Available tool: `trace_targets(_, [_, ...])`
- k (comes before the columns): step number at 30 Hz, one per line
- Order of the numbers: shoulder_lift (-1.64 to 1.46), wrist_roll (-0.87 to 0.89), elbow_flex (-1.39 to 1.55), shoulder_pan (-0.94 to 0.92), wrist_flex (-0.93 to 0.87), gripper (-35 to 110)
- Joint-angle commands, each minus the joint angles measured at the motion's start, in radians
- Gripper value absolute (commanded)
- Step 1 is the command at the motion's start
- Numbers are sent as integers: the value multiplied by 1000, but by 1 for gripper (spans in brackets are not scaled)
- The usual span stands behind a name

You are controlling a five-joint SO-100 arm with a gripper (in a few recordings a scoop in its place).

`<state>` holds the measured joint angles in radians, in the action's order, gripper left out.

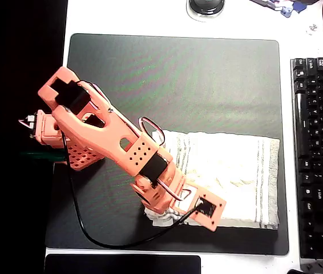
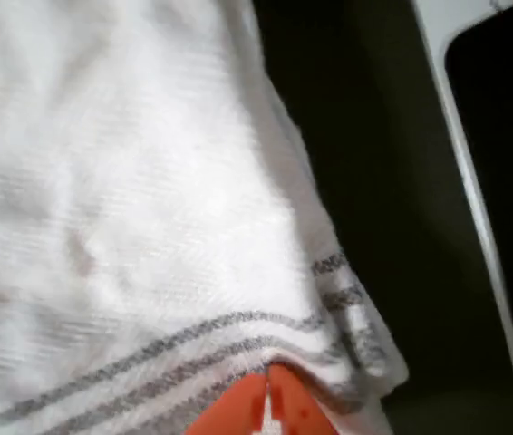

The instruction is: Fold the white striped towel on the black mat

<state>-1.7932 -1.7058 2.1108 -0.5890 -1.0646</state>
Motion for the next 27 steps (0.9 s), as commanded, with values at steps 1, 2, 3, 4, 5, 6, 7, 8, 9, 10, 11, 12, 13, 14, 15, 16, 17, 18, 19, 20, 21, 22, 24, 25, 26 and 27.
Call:
trace_targets(1, [-46,87,-178,74,-69,0])
trace_targets(2, [-41,118,-227,103,-69,0])
trace_targets(3, [-29,149,-278,129,-60,1])
trace_targets(4, [-12,183,-322,152,-32,1])
trace_targets(5, [6,215,-356,176,20,1])
trace_targets(6, [32,236,-377,195,89,1])
trace_targets(7, [72,244,-405,213,133,0])
trace_targets(8, [121,244,-448,232,144,0])
trace_targets(9, [176,245,-494,247,150,0])
trace_targets(10, [239,245,-543,261,156,0])
trace_targets(11, [295,245,-595,273,156,0])
trace_targets(12, [348,242,-644,282,153,0])
trace_targets(13, [407,238,-690,287,153,0])
trace_targets(14, [465,242,-738,290,155,0])
trace_targets(15, [518,238,-788,291,133,0])
trace_targets(16, [572,235,-842,291,106,0])
trace_targets(17, [620,241,-894,291,89,0])
trace_targets(18, [663,244,-945,291,72,0])
trace_targets(19, [703,247,-994,291,51,0])
trace_targets(20, [739,249,-1037,291,44,0])
trace_targets(21, [773,247,-1071,293,44,0])
trace_targets(22, [805,249,-1103,293,44,0])
trace_targets(24, [847,245,-1134,293,51,0])
trace_targets(25, [868,245,-1144,295,58,0])
trace_targets(26, [891,245,-1161,296,60,0])
trace_targets(27, [916,249,-1178,298,60,0])
